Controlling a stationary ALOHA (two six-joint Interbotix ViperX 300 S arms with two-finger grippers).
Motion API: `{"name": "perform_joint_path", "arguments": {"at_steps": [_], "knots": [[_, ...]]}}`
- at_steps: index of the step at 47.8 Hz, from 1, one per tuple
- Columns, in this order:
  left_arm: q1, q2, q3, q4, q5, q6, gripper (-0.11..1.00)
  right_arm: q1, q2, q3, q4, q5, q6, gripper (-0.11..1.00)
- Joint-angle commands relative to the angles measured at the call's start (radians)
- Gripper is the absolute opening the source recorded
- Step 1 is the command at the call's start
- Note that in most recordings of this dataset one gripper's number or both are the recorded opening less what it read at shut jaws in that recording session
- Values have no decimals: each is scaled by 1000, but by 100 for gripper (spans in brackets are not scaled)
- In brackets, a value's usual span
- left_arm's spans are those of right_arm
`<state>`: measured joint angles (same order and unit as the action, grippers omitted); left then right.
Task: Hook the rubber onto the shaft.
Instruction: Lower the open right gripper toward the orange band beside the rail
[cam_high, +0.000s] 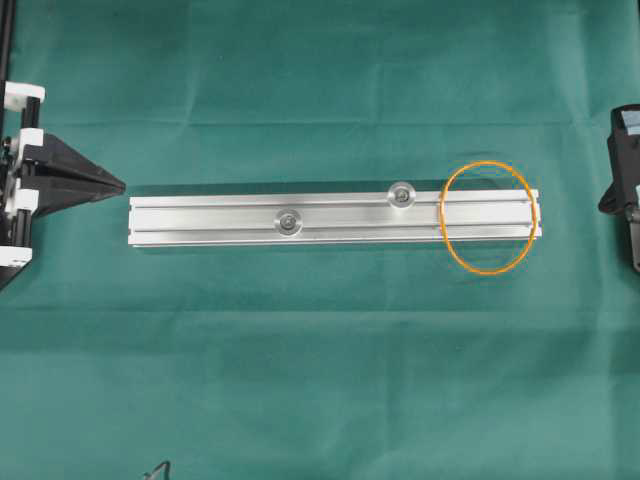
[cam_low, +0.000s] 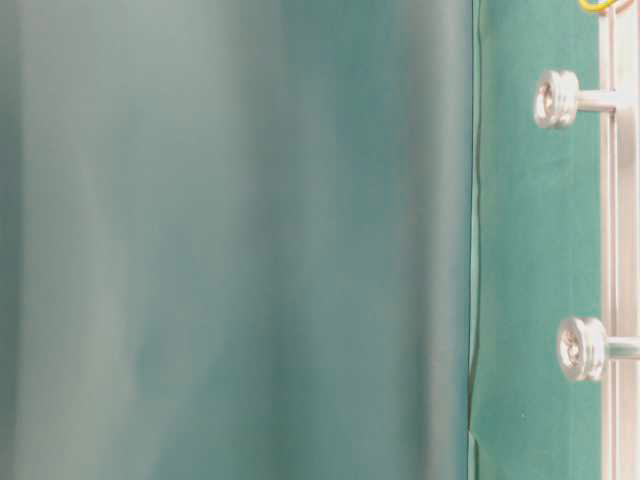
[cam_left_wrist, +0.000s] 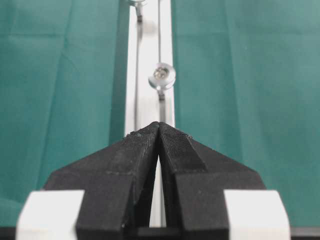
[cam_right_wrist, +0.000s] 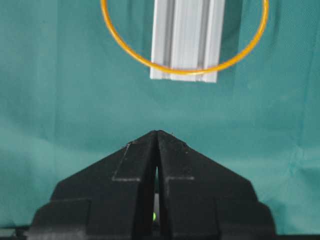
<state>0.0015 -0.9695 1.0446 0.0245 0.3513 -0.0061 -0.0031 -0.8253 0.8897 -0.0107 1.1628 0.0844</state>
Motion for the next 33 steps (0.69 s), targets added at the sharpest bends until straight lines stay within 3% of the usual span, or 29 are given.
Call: {"name": "perform_joint_path", "arguments": {"at_steps": [1,30,33], "knots": [[3,9,-26,3,-5,2,0,-2,17,-26,-12,3,2,3],[3,9,-28,3,3,0,0,-2,49,-32,-28,3,0,3],[2,9,-28,3,6,0,0,-2,49,-32,-28,3,0,7]]}}
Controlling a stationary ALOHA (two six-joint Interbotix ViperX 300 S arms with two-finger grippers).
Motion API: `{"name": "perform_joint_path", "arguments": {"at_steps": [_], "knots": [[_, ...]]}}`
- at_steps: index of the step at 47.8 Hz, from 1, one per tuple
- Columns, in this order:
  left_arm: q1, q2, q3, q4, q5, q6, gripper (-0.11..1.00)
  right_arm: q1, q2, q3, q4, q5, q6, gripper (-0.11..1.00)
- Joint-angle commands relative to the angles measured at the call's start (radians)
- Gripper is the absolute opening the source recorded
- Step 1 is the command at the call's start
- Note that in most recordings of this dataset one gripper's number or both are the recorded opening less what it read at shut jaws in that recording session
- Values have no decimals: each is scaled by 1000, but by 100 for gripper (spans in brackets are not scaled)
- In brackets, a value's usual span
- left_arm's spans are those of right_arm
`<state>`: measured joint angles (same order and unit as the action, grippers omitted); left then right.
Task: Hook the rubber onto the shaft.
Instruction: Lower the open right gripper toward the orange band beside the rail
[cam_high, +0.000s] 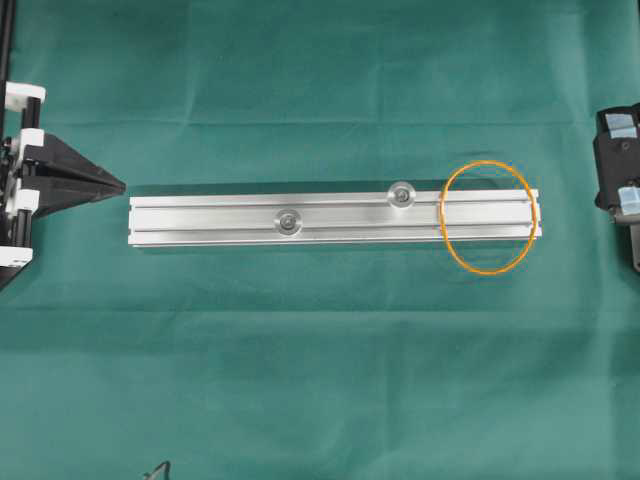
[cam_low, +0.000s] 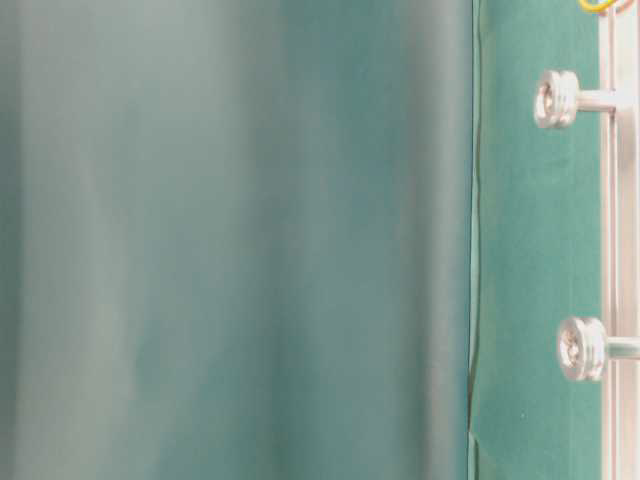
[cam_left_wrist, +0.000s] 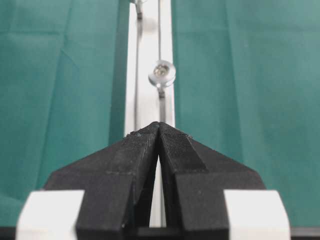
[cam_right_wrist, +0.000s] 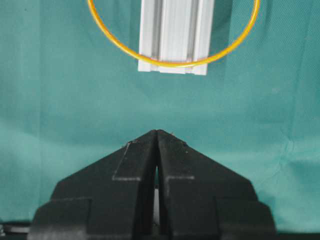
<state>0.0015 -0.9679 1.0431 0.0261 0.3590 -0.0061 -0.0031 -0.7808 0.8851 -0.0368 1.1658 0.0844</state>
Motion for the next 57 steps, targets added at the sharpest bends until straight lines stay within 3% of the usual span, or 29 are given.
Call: {"name": "perform_joint_path", "arguments": {"at_steps": [1,6,14,18,42,57], "knots": [[2,8,-25,2,-3,0,0,-2,5,-28,-2,0,0,10],[2,8,-26,2,-2,0,0,0,5,-28,0,-3,0,34],[2,8,-26,2,-2,0,0,-2,5,-28,0,-3,-12,84],[2,8,-26,2,-2,0,0,-2,5,-28,0,-2,-12,98],[2,8,-26,2,-2,0,0,-2,8,-32,5,-5,-11,98],[2,8,-26,2,-2,0,0,-2,95,-91,5,-46,-12,98]]}}
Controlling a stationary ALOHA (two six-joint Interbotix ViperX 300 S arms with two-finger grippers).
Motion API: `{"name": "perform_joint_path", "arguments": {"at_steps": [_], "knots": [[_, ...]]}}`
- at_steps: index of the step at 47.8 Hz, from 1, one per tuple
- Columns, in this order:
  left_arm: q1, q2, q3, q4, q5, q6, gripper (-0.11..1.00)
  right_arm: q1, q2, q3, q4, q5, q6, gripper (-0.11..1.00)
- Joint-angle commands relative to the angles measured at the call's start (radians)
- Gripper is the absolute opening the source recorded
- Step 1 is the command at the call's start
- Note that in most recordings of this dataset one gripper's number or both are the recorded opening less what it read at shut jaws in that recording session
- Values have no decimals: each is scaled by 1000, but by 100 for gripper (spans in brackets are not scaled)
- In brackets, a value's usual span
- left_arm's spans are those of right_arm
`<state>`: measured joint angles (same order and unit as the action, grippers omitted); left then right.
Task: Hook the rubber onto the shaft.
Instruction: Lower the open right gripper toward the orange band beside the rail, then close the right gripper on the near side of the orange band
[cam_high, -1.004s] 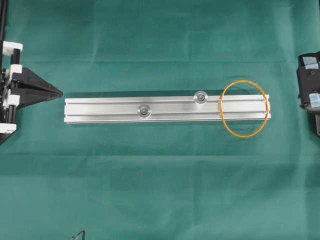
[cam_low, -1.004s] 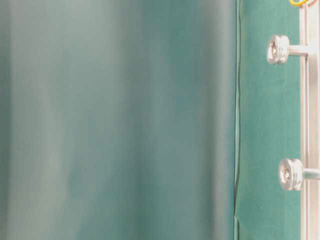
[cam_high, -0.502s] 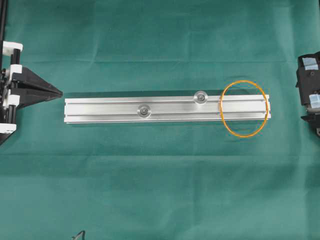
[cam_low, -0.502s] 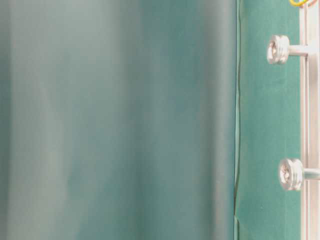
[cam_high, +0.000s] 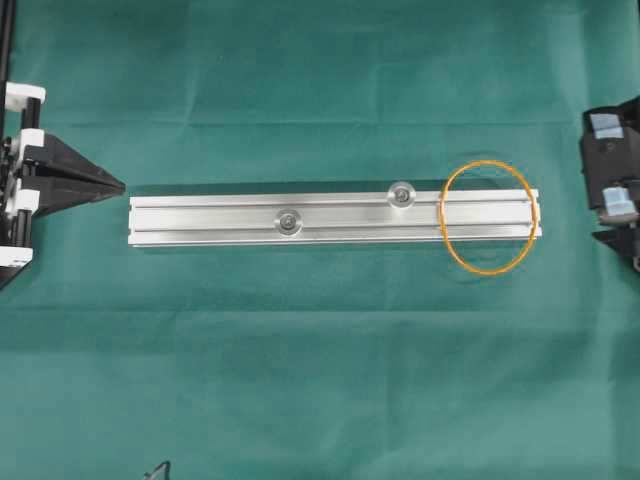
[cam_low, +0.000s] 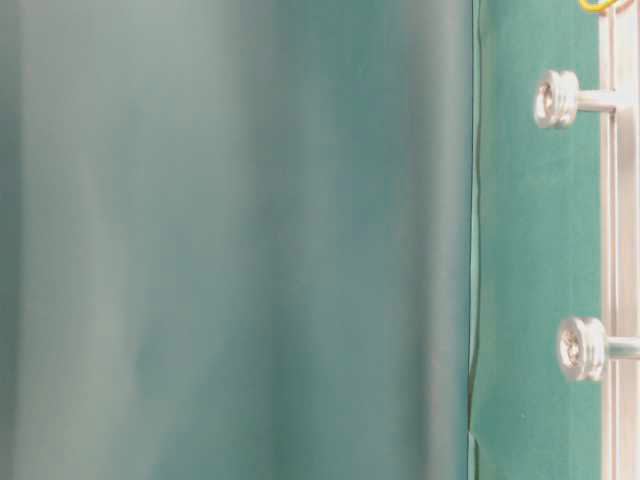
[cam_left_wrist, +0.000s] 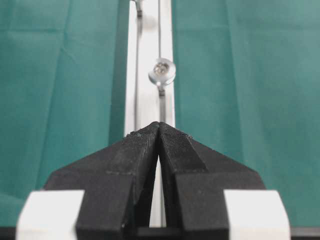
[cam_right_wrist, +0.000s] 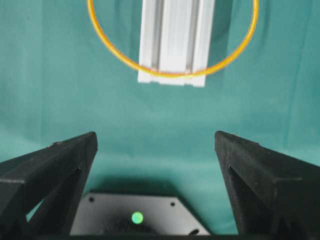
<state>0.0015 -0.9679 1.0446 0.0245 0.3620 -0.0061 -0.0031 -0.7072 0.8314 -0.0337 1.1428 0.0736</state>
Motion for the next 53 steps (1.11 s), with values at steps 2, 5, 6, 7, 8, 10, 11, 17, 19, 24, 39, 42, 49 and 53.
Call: {"name": "perform_joint_path", "arguments": {"at_steps": [2,5,6,7,8,10,11,17,19,24,39,42,49,53], "knots": [[2,8,-28,3,-5,0,0,-2,38,-46,2,-35,-3,98],[2,8,-28,2,-5,0,0,-2,61,-58,2,-51,-3,98],[2,8,-28,3,-5,0,0,-2,69,-61,3,-54,-3,98],[2,8,-26,3,-5,0,0,-2,77,-67,3,-57,-3,98],[2,8,-28,3,-6,0,0,-2,86,-72,3,-61,-3,98],[2,8,-26,3,-5,0,0,-2,101,-81,2,-67,-3,98],[2,8,-28,3,-5,0,0,-2,109,-86,2,-69,-3,98],[2,8,-28,3,-5,0,0,-2,163,-120,3,-91,-3,98],[2,8,-28,3,-5,0,0,-2,178,-130,3,-97,-3,98],[3,8,-28,3,-5,0,0,0,216,-156,3,-109,-5,98],[2,8,-26,3,-5,0,0,0,244,-176,3,-110,-6,98],[2,8,-26,3,-5,0,0,2,244,-176,5,-110,-6,98],[2,8,-26,3,-3,2,0,2,244,-175,11,-110,-6,98],[2,8,-26,3,-2,2,0,2,244,-175,14,-110,-6,98]]}}
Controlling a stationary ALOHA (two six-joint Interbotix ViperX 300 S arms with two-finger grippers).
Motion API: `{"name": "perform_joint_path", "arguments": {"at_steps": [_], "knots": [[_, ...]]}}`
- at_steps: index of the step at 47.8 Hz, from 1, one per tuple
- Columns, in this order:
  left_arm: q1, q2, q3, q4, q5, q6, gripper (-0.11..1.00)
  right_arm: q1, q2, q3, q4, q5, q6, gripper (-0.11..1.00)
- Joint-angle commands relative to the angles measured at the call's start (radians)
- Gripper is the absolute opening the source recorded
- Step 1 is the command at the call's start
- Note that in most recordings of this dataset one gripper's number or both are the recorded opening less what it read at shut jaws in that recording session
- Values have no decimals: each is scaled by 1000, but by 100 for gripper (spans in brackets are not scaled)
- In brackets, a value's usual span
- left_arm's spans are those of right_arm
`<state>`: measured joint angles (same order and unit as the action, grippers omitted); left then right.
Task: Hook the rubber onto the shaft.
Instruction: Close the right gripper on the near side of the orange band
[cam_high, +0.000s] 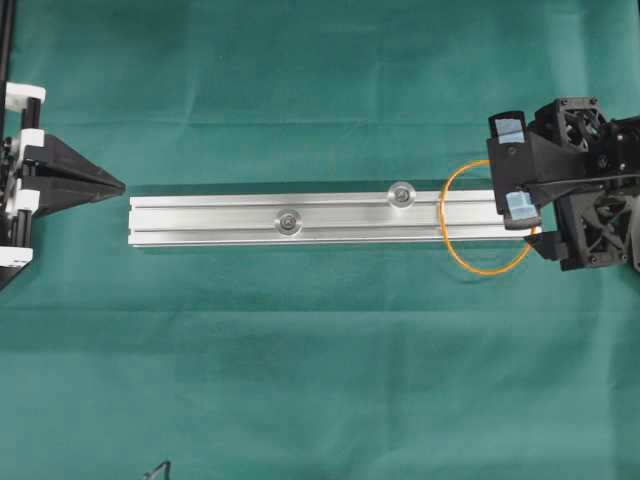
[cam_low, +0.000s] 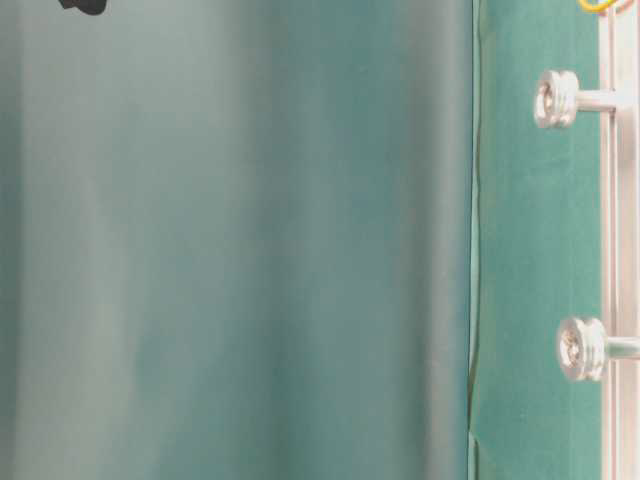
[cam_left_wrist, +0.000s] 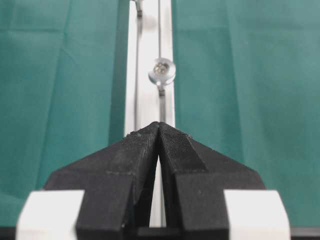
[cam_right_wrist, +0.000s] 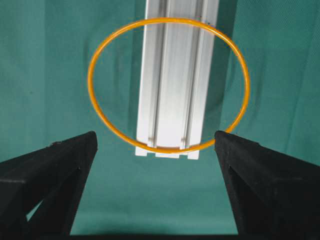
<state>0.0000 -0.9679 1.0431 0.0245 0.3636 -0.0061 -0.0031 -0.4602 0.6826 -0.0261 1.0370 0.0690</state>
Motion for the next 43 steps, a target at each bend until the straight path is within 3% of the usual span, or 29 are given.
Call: {"name": "perform_joint_path", "arguments": {"at_steps": [1,30,43], "knots": [[3,8,-25,3,-3,2,0,2,-3,-26,8,-5,-2,98],[3,8,-25,3,-3,0,0,12,3,-15,25,-8,5,98],[3,8,-25,3,-3,0,0,43,37,38,61,-103,12,98]]}}
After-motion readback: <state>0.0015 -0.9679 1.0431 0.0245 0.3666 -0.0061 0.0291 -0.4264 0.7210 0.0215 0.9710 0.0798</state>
